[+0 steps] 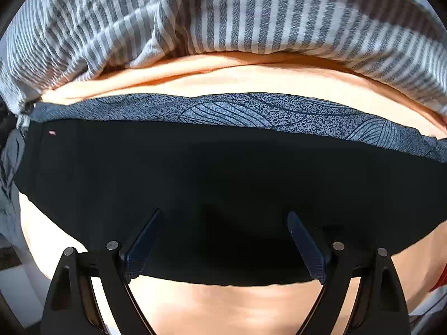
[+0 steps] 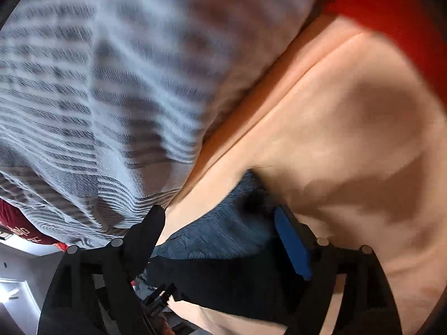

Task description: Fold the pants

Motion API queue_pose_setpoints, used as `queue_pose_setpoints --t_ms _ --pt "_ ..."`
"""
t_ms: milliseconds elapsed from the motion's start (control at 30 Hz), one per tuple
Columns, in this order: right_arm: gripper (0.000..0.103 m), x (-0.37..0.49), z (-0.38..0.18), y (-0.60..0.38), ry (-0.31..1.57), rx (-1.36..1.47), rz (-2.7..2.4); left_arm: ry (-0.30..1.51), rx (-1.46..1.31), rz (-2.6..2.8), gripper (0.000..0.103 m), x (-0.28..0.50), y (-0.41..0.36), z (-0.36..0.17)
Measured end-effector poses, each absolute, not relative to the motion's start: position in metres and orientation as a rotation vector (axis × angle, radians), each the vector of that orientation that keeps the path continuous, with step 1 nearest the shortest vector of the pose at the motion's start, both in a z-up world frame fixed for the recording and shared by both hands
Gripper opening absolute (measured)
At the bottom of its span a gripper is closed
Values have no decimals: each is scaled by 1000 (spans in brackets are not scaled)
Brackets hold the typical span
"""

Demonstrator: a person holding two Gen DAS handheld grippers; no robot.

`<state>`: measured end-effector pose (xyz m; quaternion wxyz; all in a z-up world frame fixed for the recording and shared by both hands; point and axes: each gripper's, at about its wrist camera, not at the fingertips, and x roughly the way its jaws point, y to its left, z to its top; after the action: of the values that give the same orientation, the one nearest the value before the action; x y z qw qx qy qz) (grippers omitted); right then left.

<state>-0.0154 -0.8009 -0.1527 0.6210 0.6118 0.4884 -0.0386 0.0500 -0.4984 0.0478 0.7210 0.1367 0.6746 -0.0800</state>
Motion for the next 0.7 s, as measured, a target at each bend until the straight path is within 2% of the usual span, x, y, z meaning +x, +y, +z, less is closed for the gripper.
queue_pose_setpoints --t_ms 133,267,300,333,367,500,533,567,600,700 --pt "83 -47 -136 -805 1068 1381 -188 1468 302 -151 91 62 -493 40" --pt "80 -45 -104 -782 1079 1166 -200 1413 350 -205 91 62 -511 55" --pt "65 -39 -101 -775 1104 1112 -168 1405 369 -220 91 64 -517 57" --pt "39 -30 -100 -763 1133 1069 -114 1406 395 -227 91 68 -526 55" --pt "30 -20 -103 -751 1174 1039 -70 1413 413 -230 91 73 -533 52" --pt "27 11 -135 -728 1285 989 -123 1413 483 -226 91 89 -558 19" --pt "22 16 -147 -729 1309 981 -158 1408 483 -215 94 94 -561 11" --pt "19 20 -153 -728 1309 976 -175 1393 478 -197 103 98 -562 11" --pt "16 25 -151 -726 1284 957 -190 1381 452 -185 103 104 -560 12" --pt "20 36 -135 -734 1237 934 -223 1364 405 -177 103 108 -550 28"
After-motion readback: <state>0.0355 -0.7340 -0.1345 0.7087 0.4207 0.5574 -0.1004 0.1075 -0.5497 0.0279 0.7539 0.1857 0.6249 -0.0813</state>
